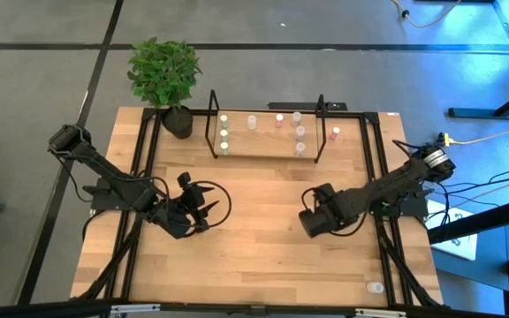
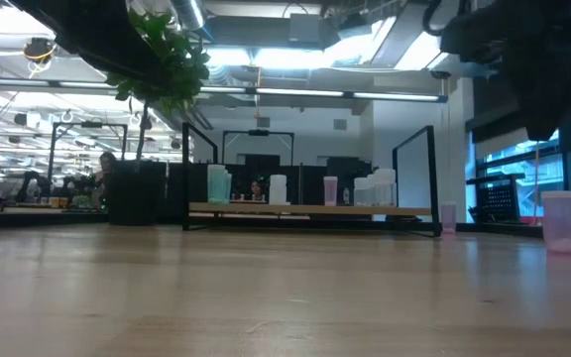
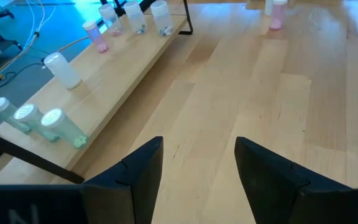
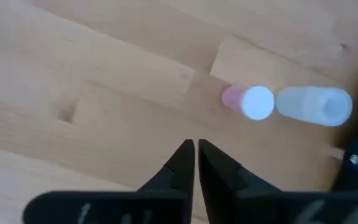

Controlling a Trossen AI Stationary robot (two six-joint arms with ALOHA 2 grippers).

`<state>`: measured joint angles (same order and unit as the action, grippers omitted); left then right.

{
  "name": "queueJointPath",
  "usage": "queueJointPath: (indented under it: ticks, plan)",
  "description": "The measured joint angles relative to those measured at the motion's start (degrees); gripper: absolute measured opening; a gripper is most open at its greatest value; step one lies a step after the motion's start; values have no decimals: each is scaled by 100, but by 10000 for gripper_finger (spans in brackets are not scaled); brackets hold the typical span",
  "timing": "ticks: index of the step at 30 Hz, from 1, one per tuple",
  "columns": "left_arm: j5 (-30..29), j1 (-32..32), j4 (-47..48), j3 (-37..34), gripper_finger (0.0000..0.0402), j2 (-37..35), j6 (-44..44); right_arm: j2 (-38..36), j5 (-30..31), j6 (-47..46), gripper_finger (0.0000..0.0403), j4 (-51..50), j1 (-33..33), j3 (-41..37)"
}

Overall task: Pick and place medicine bottles onto shelf by color
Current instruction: Put the bottom pink medicine bottle on the shelf aligned with the other pink medicine bottle

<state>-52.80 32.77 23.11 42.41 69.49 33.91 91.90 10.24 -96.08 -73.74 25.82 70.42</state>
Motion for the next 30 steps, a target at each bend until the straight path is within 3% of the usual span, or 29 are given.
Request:
queueJointPath:
  ticks: [8, 16, 24, 30]
  plan:
    - [383, 0, 0, 0, 194, 0, -148, 0, -407, 772, 80, -262, -581, 226]
    - [427, 0, 0, 0, 194, 0, -155, 0, -1128, 2282, 149, -312, -1085, 294]
    - [427, 2, -2, 0, 194, 0, -149, -2, -1142, 3217, 209, -322, -1261, 60]
    - [428, 2, -2, 0, 194, 0, -146, -2, -1143, 3619, 222, -295, -1259, -272]
